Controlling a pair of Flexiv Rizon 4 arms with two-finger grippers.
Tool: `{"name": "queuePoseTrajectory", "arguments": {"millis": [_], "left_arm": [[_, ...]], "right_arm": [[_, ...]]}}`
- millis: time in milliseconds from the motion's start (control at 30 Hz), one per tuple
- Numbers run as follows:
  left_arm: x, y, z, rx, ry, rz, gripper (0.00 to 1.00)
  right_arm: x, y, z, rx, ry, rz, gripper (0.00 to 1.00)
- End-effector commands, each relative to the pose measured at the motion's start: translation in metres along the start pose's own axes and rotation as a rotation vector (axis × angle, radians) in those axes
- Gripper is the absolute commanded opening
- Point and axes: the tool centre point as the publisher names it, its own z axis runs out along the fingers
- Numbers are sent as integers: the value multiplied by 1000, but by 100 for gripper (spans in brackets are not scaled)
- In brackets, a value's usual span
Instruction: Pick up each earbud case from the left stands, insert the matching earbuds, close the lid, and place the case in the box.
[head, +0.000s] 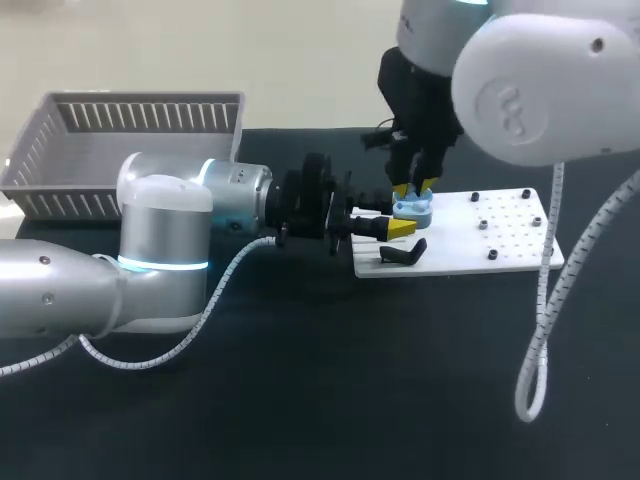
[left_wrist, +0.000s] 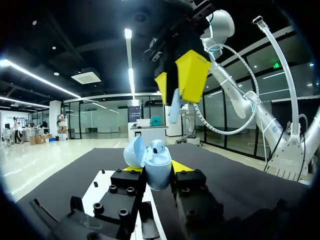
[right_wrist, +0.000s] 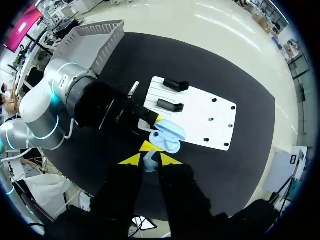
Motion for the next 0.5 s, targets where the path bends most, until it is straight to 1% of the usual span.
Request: {"name": "queuePoseTrajectory", "arguments": {"millis": [33, 100, 200, 500], "left_arm": [[1, 0, 0, -2, -1, 1, 0], [1, 0, 0, -2, -1, 1, 0], [1, 0, 0, -2, -1, 1, 0], [1, 0, 0, -2, -1, 1, 0]], "right_arm": [[-2, 4, 2, 34, 1, 4, 0], [-3, 3, 5, 63, 6, 6, 0], [-4, 2, 9, 77, 12, 10, 0], [-6, 0, 14, 84, 13, 34, 0]]}}
